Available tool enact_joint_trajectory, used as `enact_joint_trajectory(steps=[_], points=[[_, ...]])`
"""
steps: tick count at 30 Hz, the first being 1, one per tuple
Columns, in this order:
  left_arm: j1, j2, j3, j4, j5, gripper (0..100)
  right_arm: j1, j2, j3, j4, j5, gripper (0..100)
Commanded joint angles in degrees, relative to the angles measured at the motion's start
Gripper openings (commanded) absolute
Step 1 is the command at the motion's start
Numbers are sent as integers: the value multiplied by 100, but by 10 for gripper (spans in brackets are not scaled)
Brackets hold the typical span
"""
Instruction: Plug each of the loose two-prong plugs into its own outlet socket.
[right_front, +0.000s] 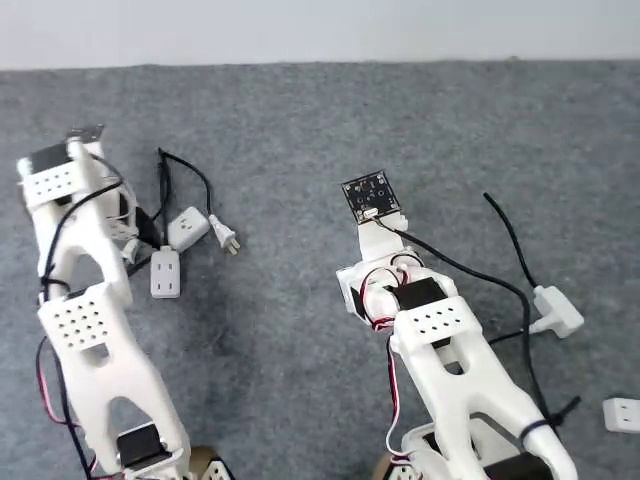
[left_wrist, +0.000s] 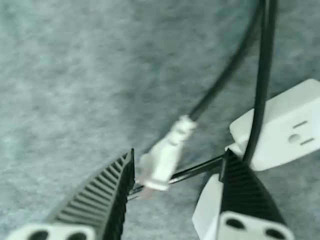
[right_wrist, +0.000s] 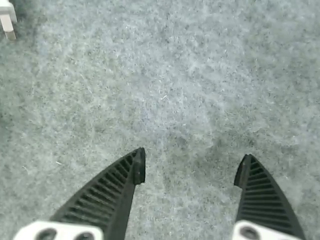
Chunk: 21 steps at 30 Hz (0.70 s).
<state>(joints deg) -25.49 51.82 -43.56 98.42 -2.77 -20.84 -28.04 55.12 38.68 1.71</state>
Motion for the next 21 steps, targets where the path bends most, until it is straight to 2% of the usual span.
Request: enact_joint_trajectory(steps=[1, 13, 21], points=[[255, -105, -75, 193, -35, 269, 75, -66, -149, 57, -53, 292], [360, -123, -75, 220, -18, 269, 75, -66, -149, 48, -53, 292], [738, -123, 84, 220, 202, 269, 48, -66, -149, 40, -53, 292]])
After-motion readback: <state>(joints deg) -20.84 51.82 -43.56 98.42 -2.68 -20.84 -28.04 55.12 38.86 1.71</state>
